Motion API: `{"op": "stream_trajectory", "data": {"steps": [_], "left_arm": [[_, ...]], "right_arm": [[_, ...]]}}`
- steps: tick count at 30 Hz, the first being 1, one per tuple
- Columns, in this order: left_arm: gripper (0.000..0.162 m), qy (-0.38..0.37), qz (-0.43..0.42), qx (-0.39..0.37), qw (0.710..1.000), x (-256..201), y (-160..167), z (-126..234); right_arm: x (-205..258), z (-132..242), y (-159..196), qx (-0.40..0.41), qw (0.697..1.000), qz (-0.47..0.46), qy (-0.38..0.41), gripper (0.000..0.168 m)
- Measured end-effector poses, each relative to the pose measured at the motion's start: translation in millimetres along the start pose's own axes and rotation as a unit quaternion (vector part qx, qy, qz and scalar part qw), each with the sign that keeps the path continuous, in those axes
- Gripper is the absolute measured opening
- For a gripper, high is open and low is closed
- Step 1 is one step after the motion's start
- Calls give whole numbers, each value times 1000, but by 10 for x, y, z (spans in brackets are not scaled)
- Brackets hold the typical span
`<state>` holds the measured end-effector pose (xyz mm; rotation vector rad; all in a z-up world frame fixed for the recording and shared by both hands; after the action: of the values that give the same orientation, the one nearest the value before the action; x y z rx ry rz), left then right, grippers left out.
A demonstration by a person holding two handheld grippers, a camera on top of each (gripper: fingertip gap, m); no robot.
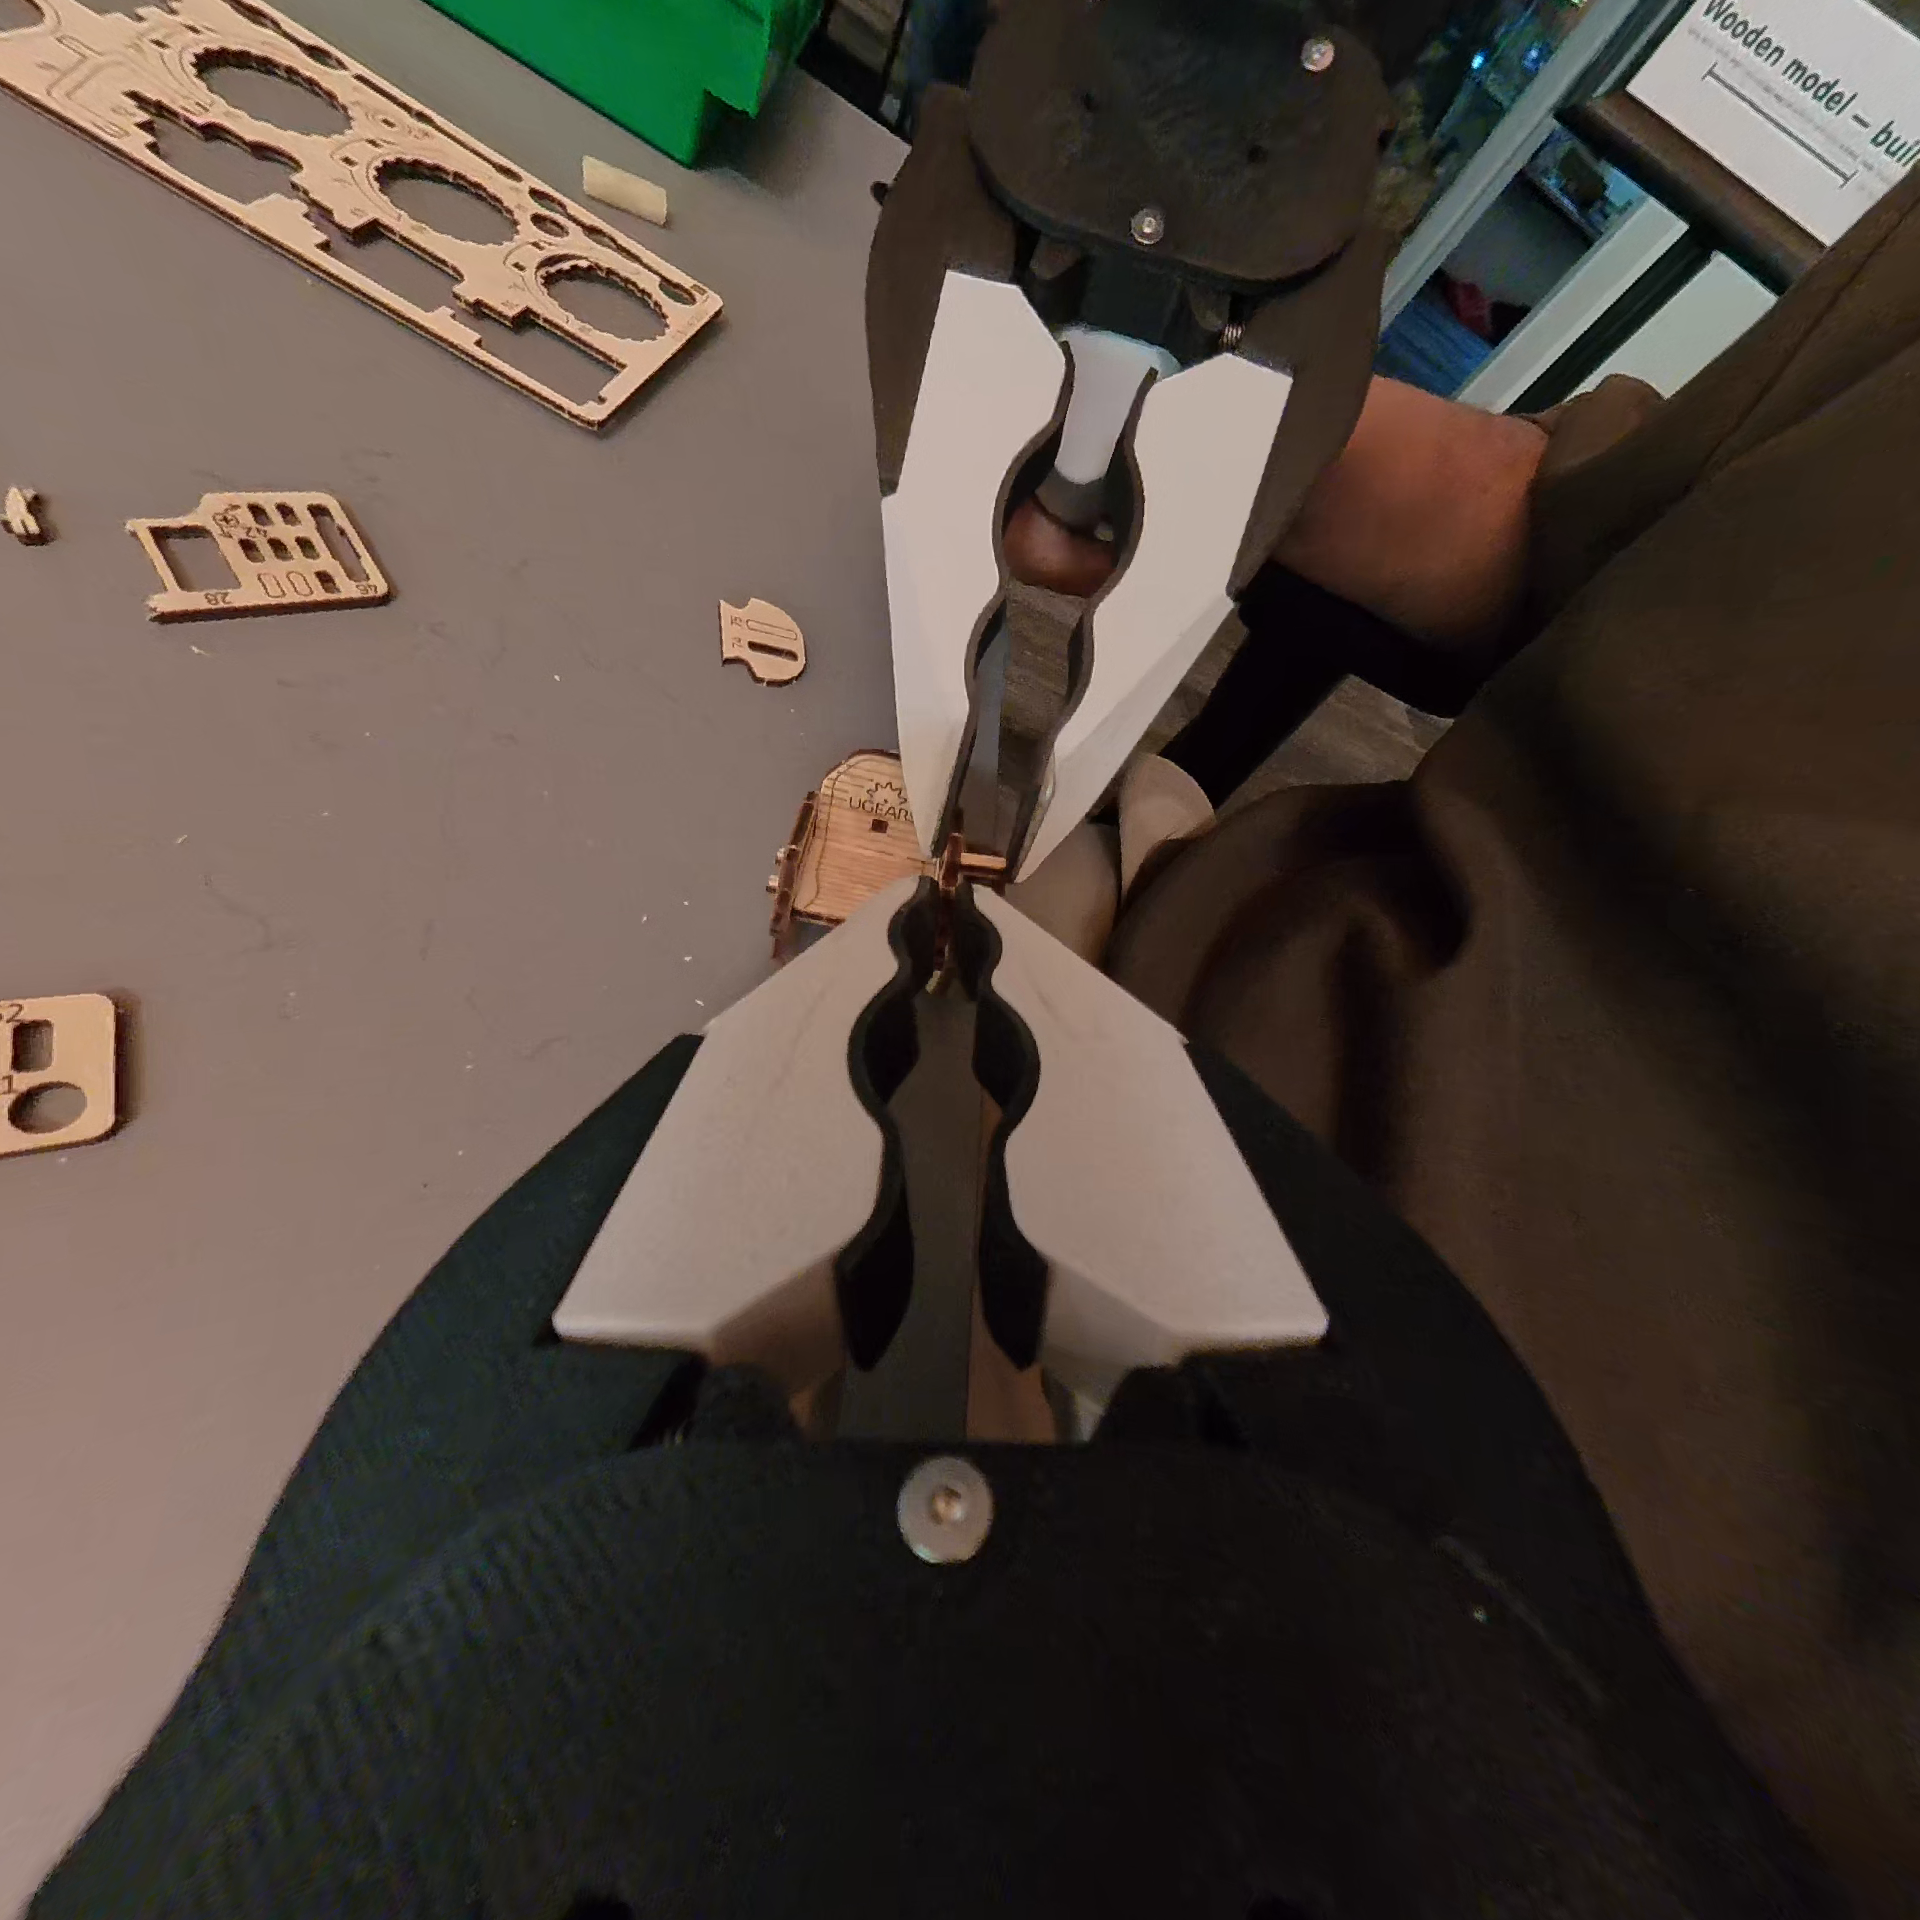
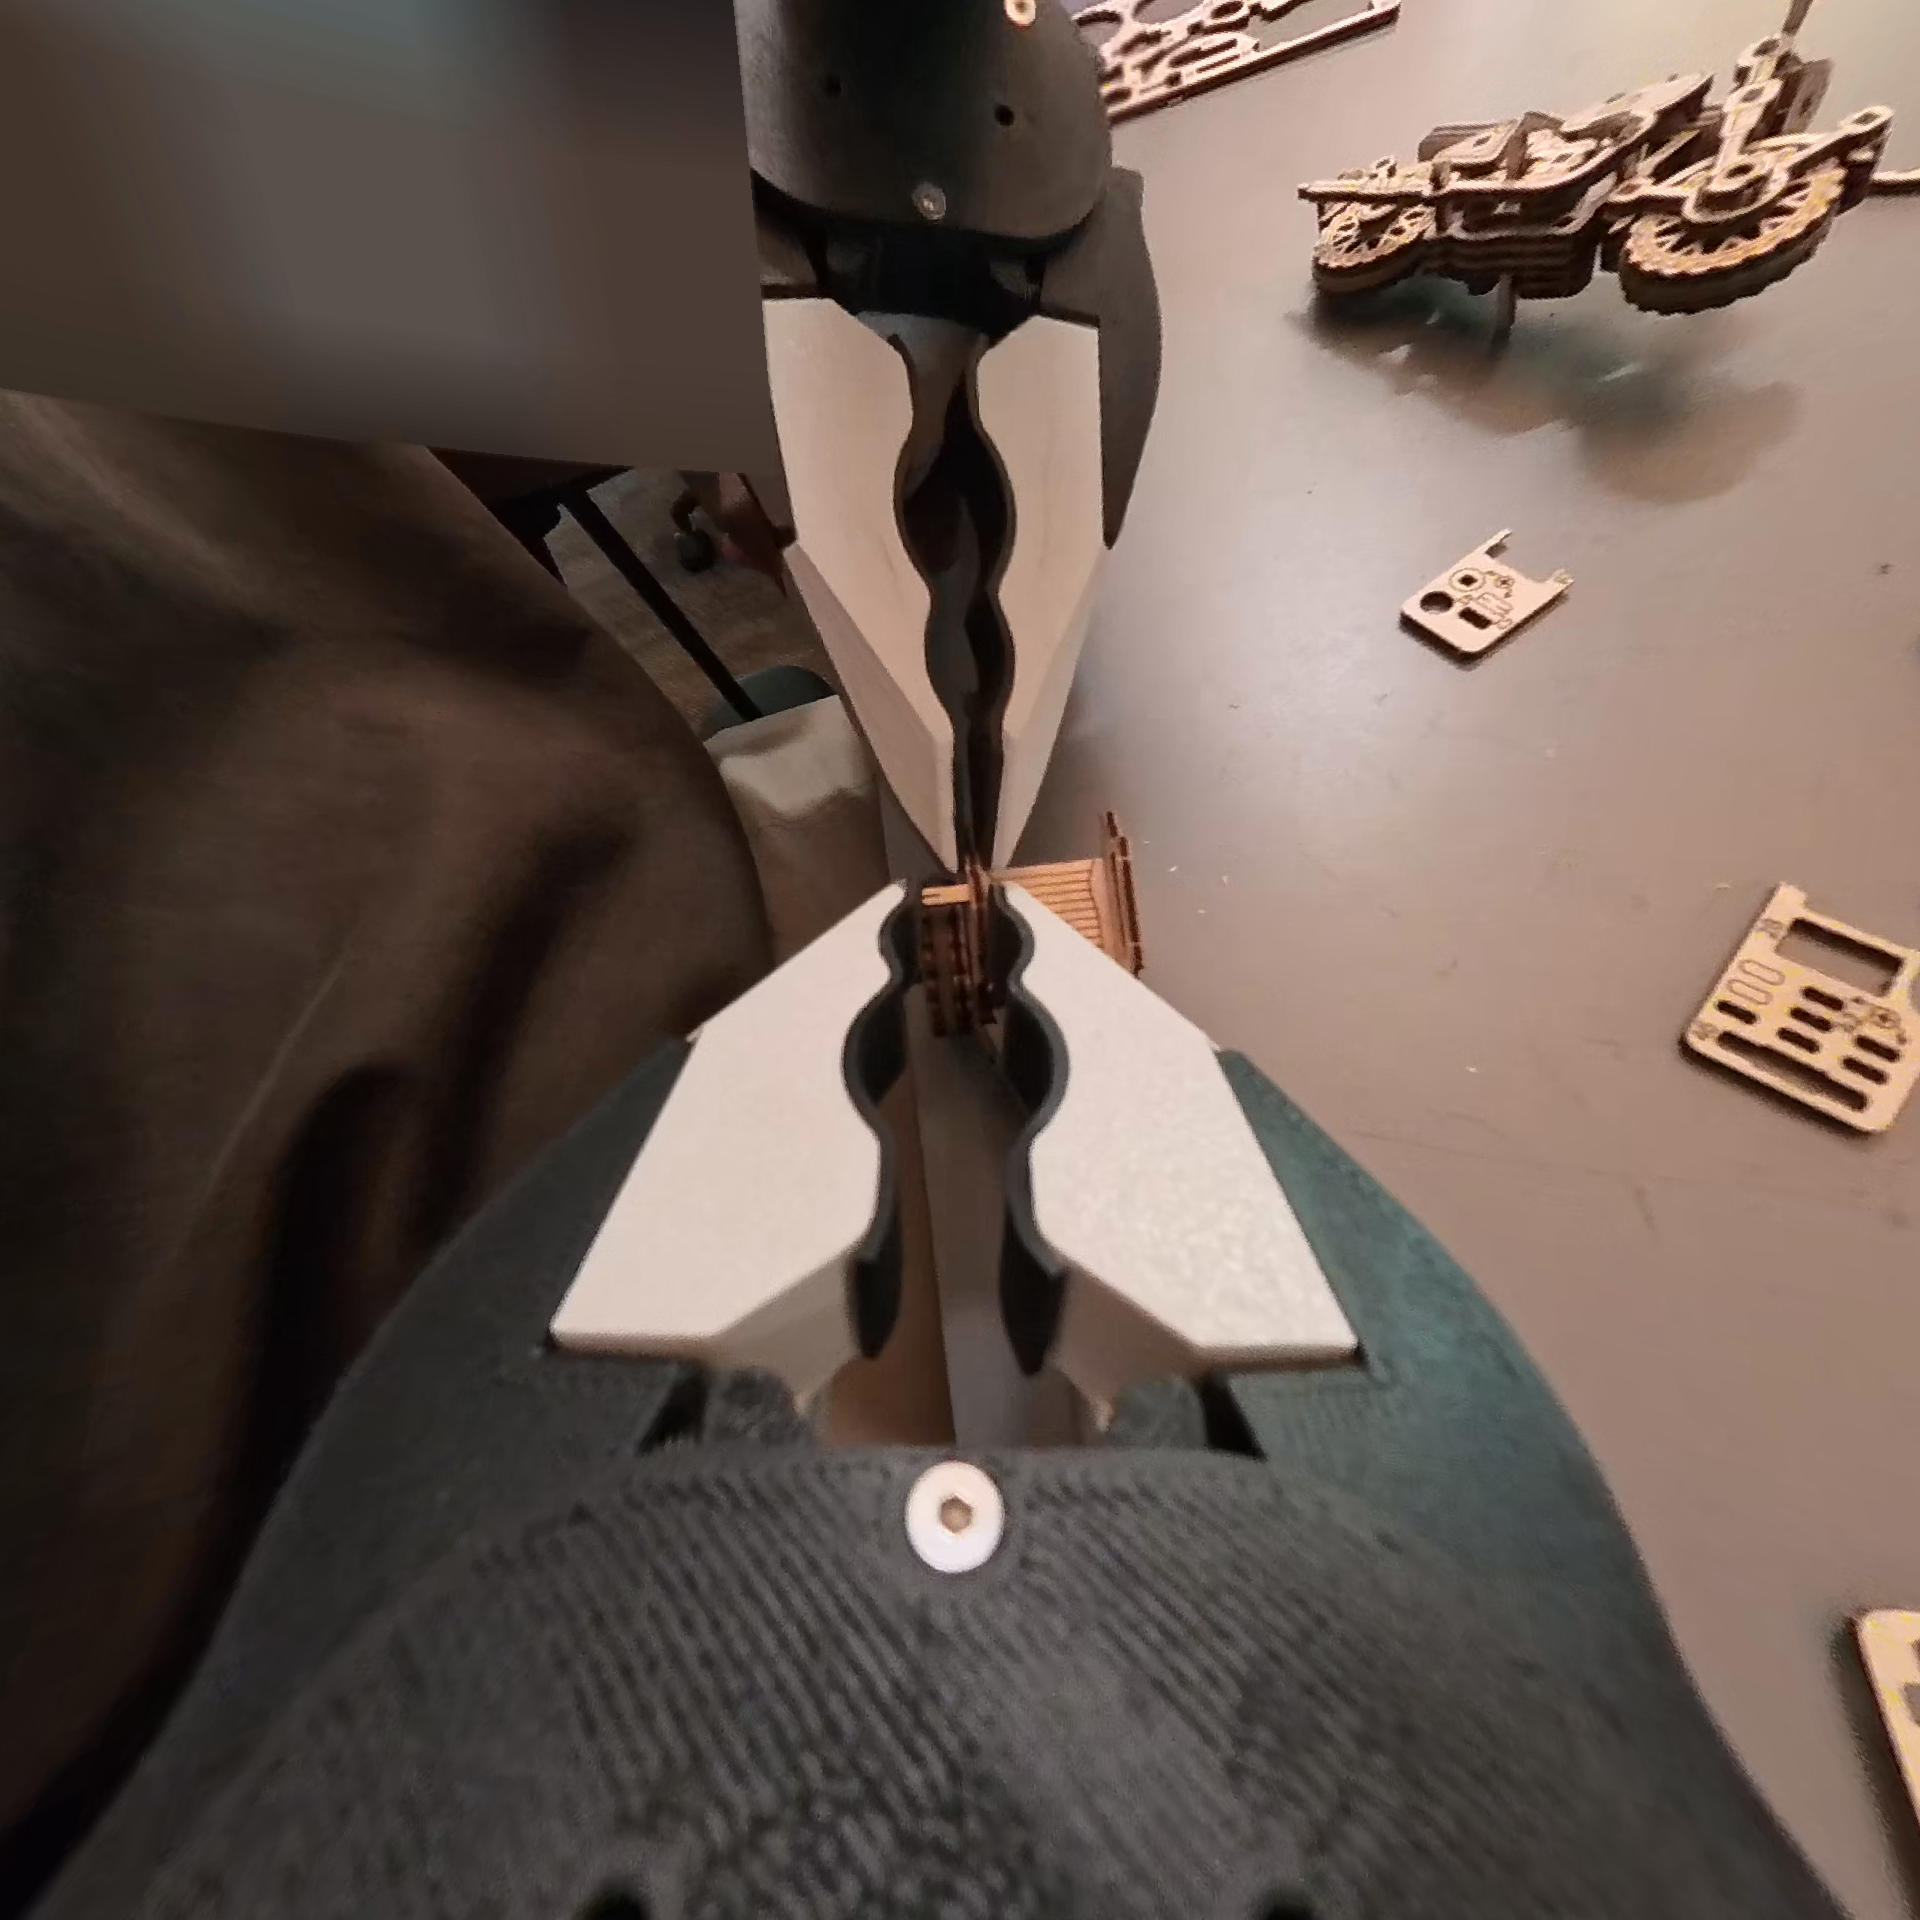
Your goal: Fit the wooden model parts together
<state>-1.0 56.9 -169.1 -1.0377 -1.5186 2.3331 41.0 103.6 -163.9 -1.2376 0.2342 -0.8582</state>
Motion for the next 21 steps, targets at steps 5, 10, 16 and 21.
{"op": "stream_trajectory", "data": {"steps": [5, 10, 16, 21], "left_arm": [[0, -1, 0, 5, 1000, -1, 12, -3], [0, -4, 0, 6, 1000, 4, 18, -3], [0, -4, 0, 1, 1000, 6, 5, 6], [0, -1, -11, -15, 1000, -12, -36, 16]], "right_arm": [[5, -8, 5, 7, 1000, 7, 5, 11], [6, -14, 5, 11, 1000, 18, 12, 11], [-17, -3, -7, -15, 999, 43, 13, 13], [-21, 37, -54, -41, 998, 38, 7, 27]]}}
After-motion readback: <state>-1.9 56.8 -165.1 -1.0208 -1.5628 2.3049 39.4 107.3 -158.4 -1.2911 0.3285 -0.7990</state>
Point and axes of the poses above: each gripper's, where its closed fingertips meet, z back along the fingers, y out of its underside, x = y × z across the jaws, the point moved 4 cm from there along z, back along the fingers, and after that the axes turned 12 degrees about -x, right-handed, at the moved point
